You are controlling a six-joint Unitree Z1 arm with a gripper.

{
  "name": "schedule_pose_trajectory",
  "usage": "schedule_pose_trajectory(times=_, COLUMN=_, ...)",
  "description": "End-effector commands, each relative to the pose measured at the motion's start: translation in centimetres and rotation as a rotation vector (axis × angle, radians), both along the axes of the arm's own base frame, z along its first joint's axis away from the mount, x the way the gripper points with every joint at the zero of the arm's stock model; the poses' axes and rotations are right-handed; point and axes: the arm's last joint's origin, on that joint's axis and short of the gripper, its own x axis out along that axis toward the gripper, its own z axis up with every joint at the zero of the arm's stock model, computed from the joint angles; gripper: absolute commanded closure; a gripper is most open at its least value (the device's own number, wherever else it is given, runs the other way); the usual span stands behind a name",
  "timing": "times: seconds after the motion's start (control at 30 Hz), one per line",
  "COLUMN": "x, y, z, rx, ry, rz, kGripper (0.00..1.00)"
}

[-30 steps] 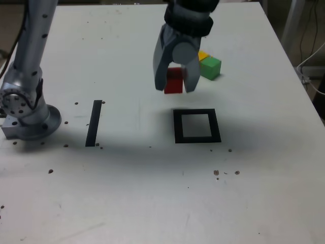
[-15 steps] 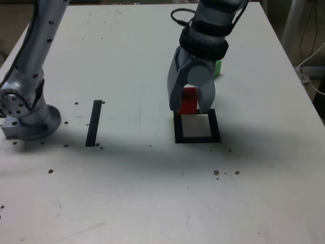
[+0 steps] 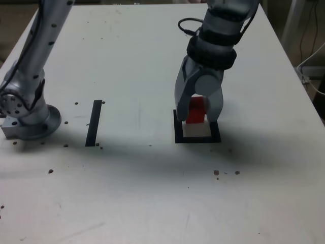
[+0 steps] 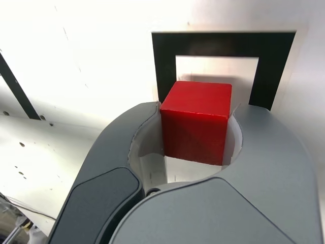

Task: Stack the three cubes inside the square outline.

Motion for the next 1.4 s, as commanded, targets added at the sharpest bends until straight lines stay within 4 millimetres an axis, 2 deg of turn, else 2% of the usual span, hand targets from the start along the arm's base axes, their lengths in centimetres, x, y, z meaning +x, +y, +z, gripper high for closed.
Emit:
schedule_pose_trajectory(times=0.0, x=0.2, y=-0.5, z=-0.4, rx=-0.003, ry=0.004, rz=-0.006, kGripper=0.71)
schedule_pose_trajectory(times=0.57, x=0.7, y=-0.8, z=-1.8, rx=-0.008, ry=0.013, rz=-0.008, kGripper=0.70)
schedule_pose_trajectory(times=0.63, x=0.7, y=-0.8, z=-1.9, rx=-0.008, ry=0.011, rz=-0.008, kGripper=0.60)
schedule_pose_trajectory(times=0.8, x=0.6, y=-0.8, z=-2.4, rx=-0.012, ry=0.008, rz=-0.007, kGripper=0.15)
schedule_pose_trajectory(times=0.87, x=0.6, y=-0.8, z=-2.5, rx=-0.013, ry=0.007, rz=-0.007, kGripper=0.05)
schedule_pose_trajectory(times=1.13, x=0.3, y=-0.7, z=-2.1, rx=-0.008, ry=-0.005, rz=-0.007, kGripper=0.01)
schedule_pose_trajectory(times=1.37, x=-1.2, y=0.8, z=0.5, rx=0.035, ry=-0.049, rz=0.030, kGripper=0.01)
